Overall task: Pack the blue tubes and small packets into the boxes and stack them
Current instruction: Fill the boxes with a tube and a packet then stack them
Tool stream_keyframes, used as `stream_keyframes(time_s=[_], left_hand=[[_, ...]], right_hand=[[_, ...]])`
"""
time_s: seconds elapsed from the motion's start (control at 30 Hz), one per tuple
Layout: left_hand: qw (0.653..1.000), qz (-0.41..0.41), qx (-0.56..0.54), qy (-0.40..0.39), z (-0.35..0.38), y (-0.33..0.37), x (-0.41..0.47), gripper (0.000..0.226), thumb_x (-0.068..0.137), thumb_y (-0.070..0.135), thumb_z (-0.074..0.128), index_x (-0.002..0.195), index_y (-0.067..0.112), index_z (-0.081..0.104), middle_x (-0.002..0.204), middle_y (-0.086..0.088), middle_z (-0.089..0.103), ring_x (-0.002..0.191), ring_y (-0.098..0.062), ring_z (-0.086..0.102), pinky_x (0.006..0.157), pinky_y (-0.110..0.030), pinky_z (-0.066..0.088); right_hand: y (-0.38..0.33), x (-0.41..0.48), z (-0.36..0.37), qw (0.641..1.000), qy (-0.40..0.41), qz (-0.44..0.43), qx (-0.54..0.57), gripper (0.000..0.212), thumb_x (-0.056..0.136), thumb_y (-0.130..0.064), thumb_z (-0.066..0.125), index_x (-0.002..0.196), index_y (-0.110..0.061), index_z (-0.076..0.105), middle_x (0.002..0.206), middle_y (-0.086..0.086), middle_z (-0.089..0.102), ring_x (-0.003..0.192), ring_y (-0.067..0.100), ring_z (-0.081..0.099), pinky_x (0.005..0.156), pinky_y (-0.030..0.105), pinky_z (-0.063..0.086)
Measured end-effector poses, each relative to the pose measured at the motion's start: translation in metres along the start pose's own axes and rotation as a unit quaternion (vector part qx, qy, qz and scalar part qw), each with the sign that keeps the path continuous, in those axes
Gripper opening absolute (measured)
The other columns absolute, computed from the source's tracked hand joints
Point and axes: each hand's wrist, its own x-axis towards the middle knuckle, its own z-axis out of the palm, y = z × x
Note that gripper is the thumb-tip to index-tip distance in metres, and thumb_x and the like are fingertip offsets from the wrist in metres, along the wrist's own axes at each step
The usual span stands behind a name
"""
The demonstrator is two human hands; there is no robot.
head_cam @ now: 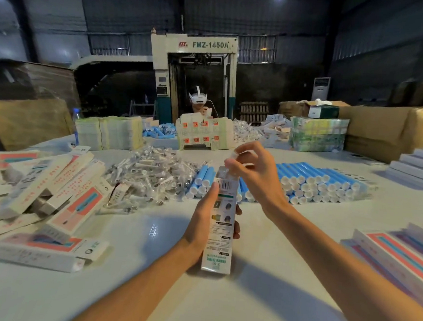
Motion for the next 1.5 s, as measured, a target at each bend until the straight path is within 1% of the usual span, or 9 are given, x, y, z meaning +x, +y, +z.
stream_keyframes(time_s=[0.23,0.33,0.47,0.67,0.83,0.97,1.1,1.27,1.5], left_hand=[[1.0,0.009,0.008,0.015,-0.002,-0.002,0.001,0.072,0.103,0.067,0.039,0.103,0.002,0.071,0.085,-0.019,0.07,0.058,-0.032,0.067,0.054,-0.031,0.055],[0.999,0.036,0.018,0.03,-0.004,-0.005,0.003,0.068,0.104,0.068,0.038,0.121,0.008,0.064,0.089,-0.023,0.07,0.06,-0.034,0.067,0.057,-0.034,0.057],[0.99,0.139,0.012,0.022,-0.004,-0.005,0.004,0.037,0.111,0.052,0.039,0.147,0.046,0.034,0.102,-0.023,0.074,0.056,-0.036,0.067,0.053,-0.039,0.059],[0.989,0.144,0.033,0.002,-0.006,-0.002,0.004,0.03,0.112,0.05,0.037,0.137,0.034,0.04,0.099,-0.016,0.077,0.053,-0.032,0.067,0.051,-0.035,0.057],[0.987,0.143,0.075,0.004,-0.008,-0.002,0.004,0.028,0.113,0.049,0.036,0.134,0.031,0.043,0.095,-0.017,0.074,0.057,-0.032,0.069,0.05,-0.035,0.057],[0.989,0.127,0.081,-0.015,-0.007,0.001,0.003,0.037,0.109,0.052,0.051,0.136,0.029,0.041,0.096,-0.022,0.072,0.062,-0.035,0.068,0.053,-0.038,0.057],[0.984,0.135,0.105,-0.052,-0.004,0.006,0.004,0.051,0.097,0.018,0.078,0.133,0.026,0.042,0.1,-0.006,0.072,0.066,-0.028,0.068,0.055,-0.036,0.059],[0.98,0.103,0.132,-0.104,-0.003,0.006,0.006,0.068,0.09,0.002,0.082,0.135,0.025,0.037,0.104,-0.013,0.071,0.056,-0.031,0.062,0.052,-0.036,0.058],[0.98,0.101,0.135,-0.107,-0.005,0.001,0.009,0.079,0.085,-0.003,0.077,0.14,0.038,0.036,0.094,-0.015,0.07,0.055,-0.031,0.065,0.052,-0.035,0.057]], right_hand=[[0.011,-0.012,0.006,0.988,-0.075,-0.007,-0.135,0.024,0.101,-0.041,0.064,0.108,-0.02,0.075,0.124,-0.007,0.058,0.12,0.011,0.051,0.094,0.028,0.046],[0.009,-0.018,-0.002,0.994,-0.053,0.021,-0.096,0.024,0.104,-0.039,0.058,0.121,-0.025,0.067,0.123,-0.01,0.06,0.111,-0.002,0.056,0.088,0.024,0.05],[0.012,-0.035,-0.009,0.987,-0.136,0.078,-0.018,0.037,0.099,-0.038,0.067,0.133,-0.033,0.052,0.119,-0.009,0.066,0.103,-0.002,0.065,0.076,0.018,0.056],[0.022,-0.056,0.001,0.985,-0.138,0.077,0.066,0.04,0.1,-0.02,0.068,0.136,-0.033,0.057,0.12,-0.003,0.07,0.102,0.02,0.073,0.079,0.045,0.063],[0.025,-0.058,0.001,0.987,-0.132,0.066,0.068,0.031,0.101,-0.023,0.066,0.121,-0.045,0.059,0.119,-0.006,0.069,0.107,0.018,0.071,0.081,0.031,0.061],[0.022,-0.059,-0.004,0.989,-0.13,0.052,0.056,0.018,0.103,-0.036,0.059,0.12,-0.041,0.06,0.117,-0.012,0.07,0.107,0.009,0.068,0.083,0.022,0.057],[0.02,-0.056,-0.011,0.995,-0.056,0.016,0.082,0.016,0.108,-0.025,0.052,0.123,-0.019,0.053,0.103,-0.006,0.072,0.093,0.014,0.071,0.076,0.025,0.057],[0.014,-0.043,-0.021,0.995,-0.072,0.023,0.065,0.02,0.107,-0.02,0.054,0.127,-0.016,0.054,0.095,0.004,0.077,0.085,0.016,0.074,0.07,0.026,0.057],[0.017,-0.042,-0.031,0.991,-0.075,-0.061,-0.097,0.021,0.103,0.001,0.056,0.111,-0.017,0.065,0.106,-0.012,0.074,0.104,0.014,0.073,0.07,0.027,0.063]])
